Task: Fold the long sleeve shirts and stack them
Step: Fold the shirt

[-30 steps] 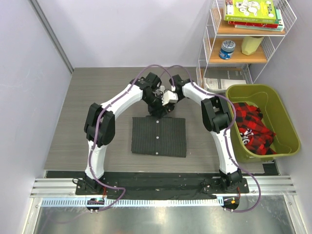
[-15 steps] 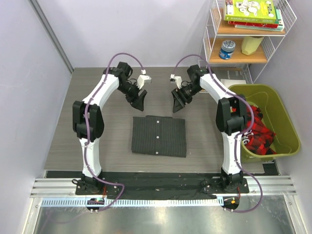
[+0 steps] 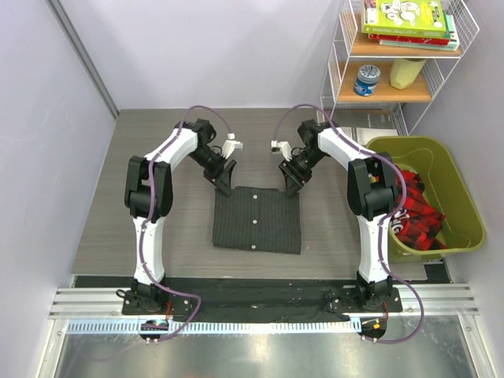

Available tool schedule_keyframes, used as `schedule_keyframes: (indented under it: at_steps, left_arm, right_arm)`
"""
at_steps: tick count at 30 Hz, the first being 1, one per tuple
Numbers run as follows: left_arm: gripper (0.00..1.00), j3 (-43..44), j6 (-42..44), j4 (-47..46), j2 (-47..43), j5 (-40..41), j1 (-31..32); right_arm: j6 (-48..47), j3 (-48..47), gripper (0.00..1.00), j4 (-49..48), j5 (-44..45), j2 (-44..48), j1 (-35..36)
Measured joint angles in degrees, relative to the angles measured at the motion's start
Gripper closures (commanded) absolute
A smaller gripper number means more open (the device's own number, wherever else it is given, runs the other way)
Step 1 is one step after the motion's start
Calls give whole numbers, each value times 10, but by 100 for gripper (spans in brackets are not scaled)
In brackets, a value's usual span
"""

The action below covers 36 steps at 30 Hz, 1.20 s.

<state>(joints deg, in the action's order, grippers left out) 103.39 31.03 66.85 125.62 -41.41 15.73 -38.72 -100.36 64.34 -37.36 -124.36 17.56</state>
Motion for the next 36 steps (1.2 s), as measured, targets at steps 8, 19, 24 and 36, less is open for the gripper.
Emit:
schedule_keyframes:
  at_steps: [8,19,24,36]
  left_arm:
    - [100,23,-19,17,10,-21,-10]
    - [100,59,-90,-54,87,36,-21]
    - [83,96,-140,-62,111,67,-21]
    - [24,-114,-194,-148,-113,5,-75]
  right_arm:
    - [3,-2,99,-1,28,0,-5]
    - [82,-50,99,-98,77,-55,-8]
    - [129,-56,86,-130,96,-72,-7]
    - [215,34,2,-160,71,80,-17]
